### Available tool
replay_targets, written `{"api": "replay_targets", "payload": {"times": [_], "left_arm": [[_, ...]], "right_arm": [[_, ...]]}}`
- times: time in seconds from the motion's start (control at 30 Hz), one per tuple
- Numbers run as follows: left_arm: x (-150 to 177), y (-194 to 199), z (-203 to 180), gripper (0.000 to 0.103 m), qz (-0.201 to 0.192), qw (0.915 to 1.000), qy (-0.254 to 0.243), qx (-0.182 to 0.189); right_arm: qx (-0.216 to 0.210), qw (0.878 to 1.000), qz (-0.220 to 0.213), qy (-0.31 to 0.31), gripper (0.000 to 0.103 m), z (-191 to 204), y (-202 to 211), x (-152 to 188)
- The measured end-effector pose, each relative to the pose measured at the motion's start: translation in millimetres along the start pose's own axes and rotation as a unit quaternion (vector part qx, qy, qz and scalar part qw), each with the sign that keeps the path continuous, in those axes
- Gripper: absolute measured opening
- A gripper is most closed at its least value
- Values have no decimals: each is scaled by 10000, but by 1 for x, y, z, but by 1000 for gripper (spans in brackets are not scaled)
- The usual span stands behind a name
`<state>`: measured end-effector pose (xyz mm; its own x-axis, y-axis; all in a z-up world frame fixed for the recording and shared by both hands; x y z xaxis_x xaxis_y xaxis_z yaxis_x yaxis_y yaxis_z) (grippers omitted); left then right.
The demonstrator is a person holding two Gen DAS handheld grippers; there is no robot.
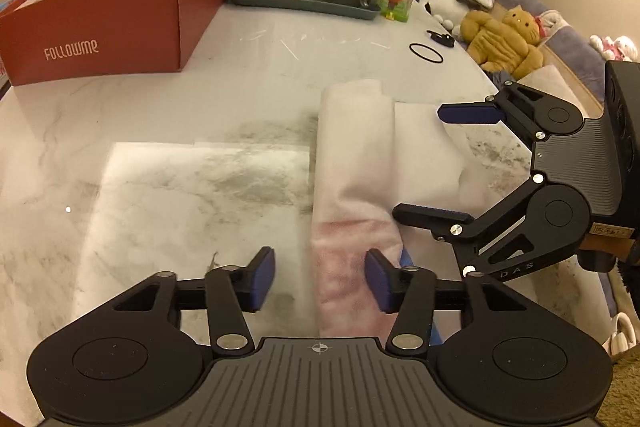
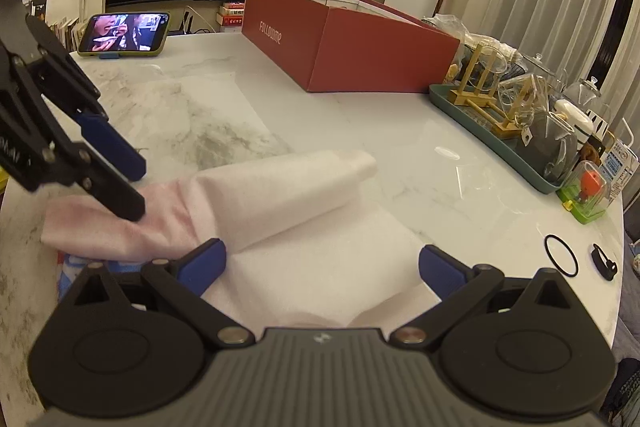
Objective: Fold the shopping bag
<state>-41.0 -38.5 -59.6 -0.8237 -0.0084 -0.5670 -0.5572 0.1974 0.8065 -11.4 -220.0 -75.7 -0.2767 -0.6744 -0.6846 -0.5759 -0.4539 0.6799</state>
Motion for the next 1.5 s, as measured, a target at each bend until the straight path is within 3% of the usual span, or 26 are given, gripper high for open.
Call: {"api": "replay_targets", "payload": {"times": [0.13,0.43,0.6,0.77,0.87,0.97,1.07,1.13,1.27,1.33,1.43,1.5], "left_arm": [[1,1,-10,60,-51,9996,-221,193],[5,13,-24,57,-362,9983,-456,77],[5,13,-28,56,-303,9979,-558,-78],[7,10,-29,56,-221,9983,-547,-27],[9,6,-36,56,-154,9959,-874,-174],[8,5,-42,56,-139,9934,-1107,-258],[8,8,-42,56,-162,9938,-1086,-180],[7,12,-34,56,-173,9963,-843,58],[8,17,-21,56,-180,9964,-654,517],[4,21,-10,58,-353,9960,-173,806],[-6,14,3,73,-329,9949,586,757],[-10,4,1,73,-108,9943,685,815]], "right_arm": [[29,9999,35,-147,103,-1,3,3],[82,9997,70,-215,103,2,19,18],[-66,9995,289,-130,103,2,30,16],[-329,9959,-686,-494,103,-1,56,-7],[-162,9975,-476,-491,103,0,39,-24],[236,9988,12,-424,103,4,15,-30],[140,9977,252,-608,103,1,-1,-25],[81,9961,451,-757,103,-4,-9,-18],[-165,9944,258,-1008,103,-13,-7,-2],[-225,9953,161,-927,103,-12,-5,2],[-242,9967,89,-770,103,-10,-1,7],[-207,9971,78,-729,103,-8,2,9]]}}
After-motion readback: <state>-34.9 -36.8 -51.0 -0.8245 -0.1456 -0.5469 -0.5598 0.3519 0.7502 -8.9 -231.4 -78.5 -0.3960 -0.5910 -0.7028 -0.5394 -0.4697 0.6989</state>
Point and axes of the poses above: each gripper's, at about its wrist camera, not at the fingertips, and y roughly against the way its jaws point, z to its left, x to its underside, the point moved 1 cm from there along -y, roughly the way its jaws point, and after that the axes turned 1 degree about y, right-handed, at the moved point
